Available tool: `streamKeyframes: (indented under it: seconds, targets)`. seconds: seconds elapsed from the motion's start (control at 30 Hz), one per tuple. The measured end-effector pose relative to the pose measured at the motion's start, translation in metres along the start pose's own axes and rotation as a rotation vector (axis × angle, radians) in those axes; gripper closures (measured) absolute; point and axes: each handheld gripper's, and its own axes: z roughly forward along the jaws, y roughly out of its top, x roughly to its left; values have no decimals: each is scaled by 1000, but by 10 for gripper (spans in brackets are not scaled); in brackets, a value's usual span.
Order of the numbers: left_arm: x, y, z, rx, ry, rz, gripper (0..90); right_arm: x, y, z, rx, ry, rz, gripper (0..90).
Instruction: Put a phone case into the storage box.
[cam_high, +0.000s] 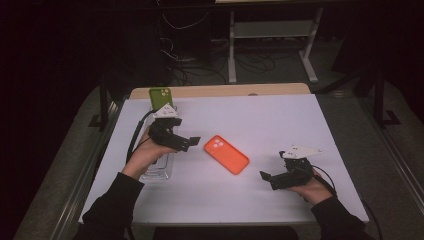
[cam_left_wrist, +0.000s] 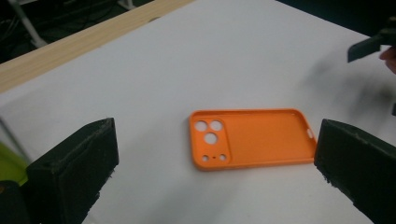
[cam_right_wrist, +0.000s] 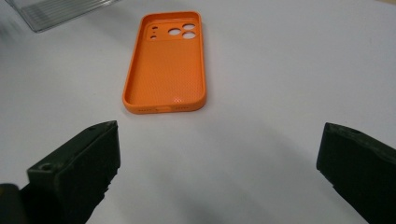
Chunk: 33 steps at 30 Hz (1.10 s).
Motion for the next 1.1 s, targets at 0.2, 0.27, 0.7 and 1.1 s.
streamKeyframes:
  seconds: [0.2,0.27,0.7,1.1]
  targets:
    - [-19,-6,7,6,-50,34,0,-1,0,1,7,3,-3,0]
    - [-25,-11,10,14,-61,48,0,-1,1,0,5,4,6,0]
    - [-59,-37,25,26,-125,101,0,-3,10,-5,10,-1,17,0]
    - [-61,-40,28,40,-152,114,0,0,43,8,20,36,29,0]
